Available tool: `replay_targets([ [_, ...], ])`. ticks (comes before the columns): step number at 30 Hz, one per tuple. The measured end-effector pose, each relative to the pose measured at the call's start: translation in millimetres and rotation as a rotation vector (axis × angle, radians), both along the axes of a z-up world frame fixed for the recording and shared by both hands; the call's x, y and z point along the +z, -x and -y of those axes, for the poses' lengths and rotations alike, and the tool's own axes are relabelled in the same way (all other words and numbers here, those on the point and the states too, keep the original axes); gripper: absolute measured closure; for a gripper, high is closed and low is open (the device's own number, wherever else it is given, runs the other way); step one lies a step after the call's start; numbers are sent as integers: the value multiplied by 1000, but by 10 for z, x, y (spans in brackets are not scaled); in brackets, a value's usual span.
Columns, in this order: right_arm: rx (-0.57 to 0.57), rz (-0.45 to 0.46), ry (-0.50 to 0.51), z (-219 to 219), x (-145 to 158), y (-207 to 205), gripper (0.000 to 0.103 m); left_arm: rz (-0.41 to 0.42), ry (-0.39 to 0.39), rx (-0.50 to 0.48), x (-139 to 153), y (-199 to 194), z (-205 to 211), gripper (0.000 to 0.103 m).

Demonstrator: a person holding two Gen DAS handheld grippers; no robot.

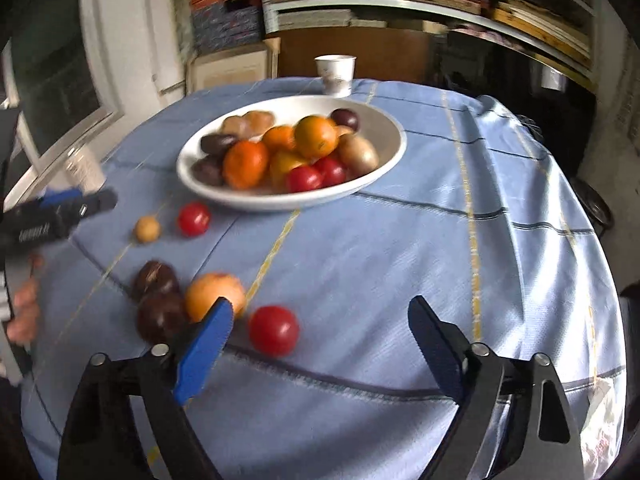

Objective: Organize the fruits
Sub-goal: 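Withdraw both open tools from the plate toward the remaining fruits, then grasp the red tomato with the right tool while the left tool grasps the small brown round fruit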

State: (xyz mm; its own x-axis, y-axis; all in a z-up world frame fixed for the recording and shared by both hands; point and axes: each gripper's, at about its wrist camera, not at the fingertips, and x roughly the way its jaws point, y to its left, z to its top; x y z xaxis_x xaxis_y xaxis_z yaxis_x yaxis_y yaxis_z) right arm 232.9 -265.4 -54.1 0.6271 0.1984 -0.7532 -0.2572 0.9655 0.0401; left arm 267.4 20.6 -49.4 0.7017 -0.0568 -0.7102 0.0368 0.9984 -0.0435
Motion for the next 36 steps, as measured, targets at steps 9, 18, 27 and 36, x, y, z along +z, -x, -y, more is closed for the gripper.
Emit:
replay_targets([
  [9, 66, -42, 26, -84, -60, 51, 28, -10, 0, 10, -14, 8, -25, 4],
  [18, 72, -74, 21, -116, -132, 33, 28, -13, 11, 22, -16, 18, -53, 4],
  [27, 97, -74, 27, -173, -160, 34, 55, 1, -21, 20, 0, 59, -17, 4],
  [36, 94, -53, 31, -182, -158, 31, 70, 5, -19, 23, 3, 67, -23, 4],
])
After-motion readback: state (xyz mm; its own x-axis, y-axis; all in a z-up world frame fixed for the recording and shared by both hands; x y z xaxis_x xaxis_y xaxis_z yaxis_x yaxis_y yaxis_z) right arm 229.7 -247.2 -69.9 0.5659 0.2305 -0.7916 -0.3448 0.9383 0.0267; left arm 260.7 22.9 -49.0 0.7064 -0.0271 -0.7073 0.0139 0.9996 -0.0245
